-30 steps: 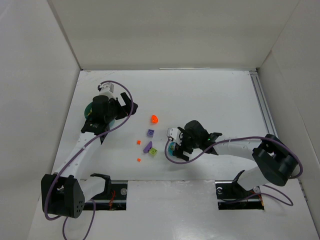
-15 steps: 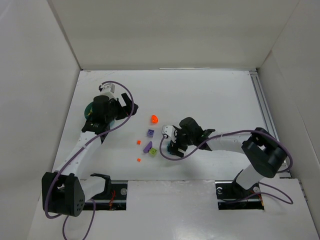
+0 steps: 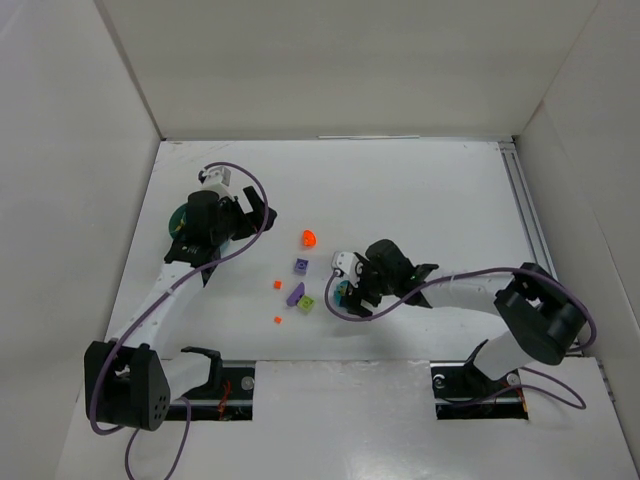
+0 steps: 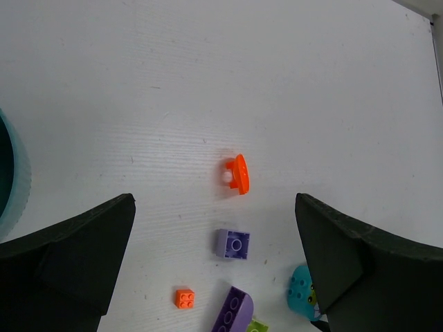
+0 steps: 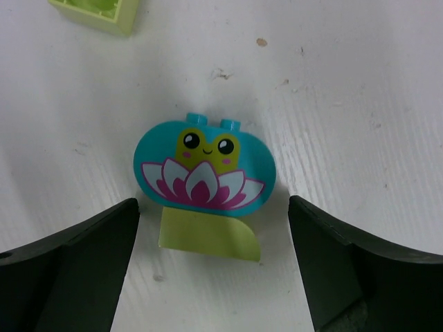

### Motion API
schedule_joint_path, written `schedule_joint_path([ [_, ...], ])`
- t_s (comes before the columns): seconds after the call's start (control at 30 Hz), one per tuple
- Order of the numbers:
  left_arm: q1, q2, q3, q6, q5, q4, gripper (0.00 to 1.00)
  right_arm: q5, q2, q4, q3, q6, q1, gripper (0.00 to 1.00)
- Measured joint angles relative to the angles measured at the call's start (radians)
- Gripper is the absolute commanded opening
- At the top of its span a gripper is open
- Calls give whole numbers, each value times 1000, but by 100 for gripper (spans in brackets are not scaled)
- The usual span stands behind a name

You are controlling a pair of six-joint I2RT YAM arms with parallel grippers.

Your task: Sort the legos into containers by color

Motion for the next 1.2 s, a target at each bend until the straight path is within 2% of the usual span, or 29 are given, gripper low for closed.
schedule_joint_path([
  [0.13,0,4,0,6,0,0,100,17,-19,0,-21,33,0,81],
  [0.47,0,18,0,11,1,6,100,23,-14,10,-21,53,0,79],
  [0.53,0,18,0,11,1,6,100,23,-10,21,-21,54,0,74],
  [0.57,0,18,0,11,1,6,100,23,-7,26,-21,55,0,66],
  [0.6,0,18,0,11,2,6,100,22,-5,31,-21,55,0,62],
  [0.8,0,18,0,11,10,6,100,29,-6,51,-26,54,1,48],
  [0.97,0,18,0,11,31,7,100,51,-42,52,-50,40,1,43],
  [1.1,0,18,0,17,63,8,100,56,-100,42,-73,26,1,43],
  [1.2,0,18,-2,21,143,30,100,48,-176,37,-81,10,1,41],
])
